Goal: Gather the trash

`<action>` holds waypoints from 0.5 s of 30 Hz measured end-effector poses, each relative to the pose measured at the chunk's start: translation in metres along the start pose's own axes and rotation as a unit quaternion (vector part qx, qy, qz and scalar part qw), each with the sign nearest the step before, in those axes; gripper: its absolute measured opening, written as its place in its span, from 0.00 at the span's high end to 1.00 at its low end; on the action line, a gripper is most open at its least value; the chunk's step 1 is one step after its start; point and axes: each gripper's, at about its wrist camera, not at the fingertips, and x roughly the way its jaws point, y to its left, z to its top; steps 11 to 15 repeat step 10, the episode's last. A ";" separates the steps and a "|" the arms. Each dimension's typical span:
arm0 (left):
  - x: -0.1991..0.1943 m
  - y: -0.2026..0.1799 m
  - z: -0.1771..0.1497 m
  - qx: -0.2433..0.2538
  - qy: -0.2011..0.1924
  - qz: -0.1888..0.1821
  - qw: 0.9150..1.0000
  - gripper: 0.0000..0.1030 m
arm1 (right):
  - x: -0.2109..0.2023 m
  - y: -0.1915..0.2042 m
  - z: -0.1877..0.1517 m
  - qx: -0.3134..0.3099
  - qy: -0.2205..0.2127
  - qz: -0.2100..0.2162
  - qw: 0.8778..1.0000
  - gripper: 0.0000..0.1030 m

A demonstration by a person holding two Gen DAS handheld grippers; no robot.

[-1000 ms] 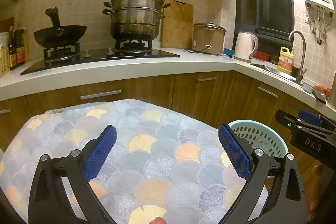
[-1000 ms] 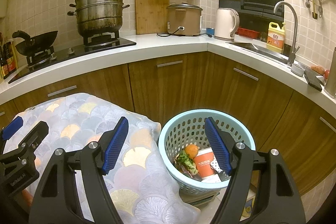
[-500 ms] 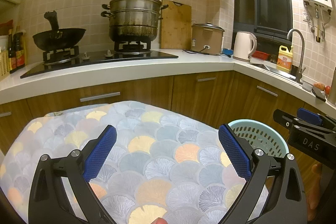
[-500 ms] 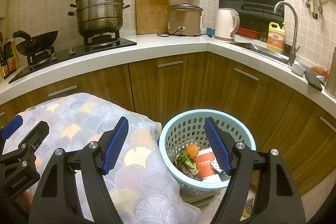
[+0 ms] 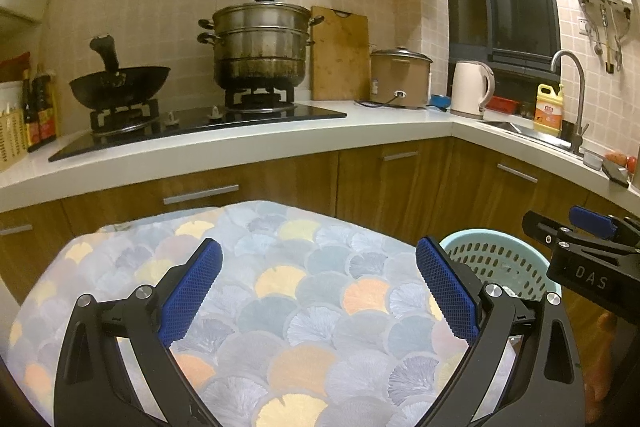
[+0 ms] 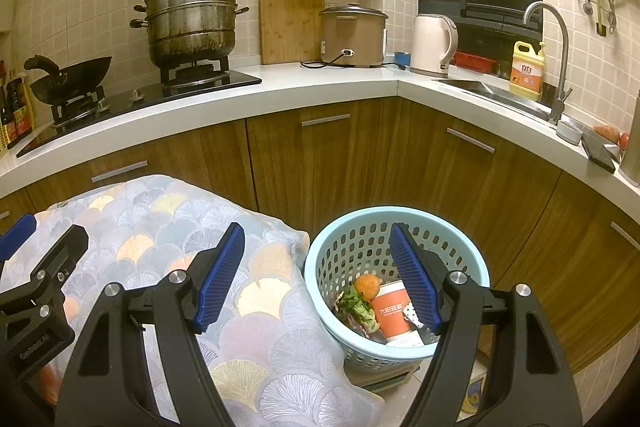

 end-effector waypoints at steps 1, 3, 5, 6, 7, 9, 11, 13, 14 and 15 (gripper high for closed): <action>0.000 0.001 0.000 -0.002 0.002 -0.005 1.000 0.08 | 0.000 0.000 0.000 0.000 0.000 0.000 1.000 0.31; 0.003 0.002 0.000 -0.011 0.015 -0.018 1.000 0.07 | 0.000 0.000 0.000 0.000 0.000 0.000 1.000 0.31; 0.006 0.003 -0.001 -0.016 0.022 -0.021 0.999 0.07 | 0.000 0.000 0.000 0.000 0.000 0.000 1.000 0.31; 0.006 0.003 -0.001 -0.017 0.021 -0.016 1.000 0.07 | 0.000 0.000 0.000 0.000 0.000 0.000 1.000 0.31; 0.006 0.003 -0.001 -0.015 0.018 -0.009 1.000 0.07 | 0.000 0.000 0.000 0.001 0.000 0.001 1.000 0.31; 0.007 0.003 -0.002 -0.014 0.019 -0.008 1.000 0.07 | 0.001 0.000 0.000 0.000 0.000 0.001 1.000 0.31; 0.007 0.004 -0.002 -0.015 0.020 -0.008 1.000 0.07 | 0.001 0.000 -0.001 0.000 0.000 0.001 1.000 0.31; 0.007 0.004 -0.002 -0.015 0.020 -0.008 1.000 0.07 | 0.001 0.000 -0.001 0.000 0.000 0.001 1.000 0.31; 0.007 0.004 -0.002 -0.015 0.020 -0.008 1.000 0.07 | 0.001 0.000 -0.001 0.000 0.000 0.001 1.000 0.31; 0.007 0.004 -0.002 -0.015 0.020 -0.008 1.000 0.07 | 0.001 0.000 -0.001 0.000 0.000 0.001 1.000 0.31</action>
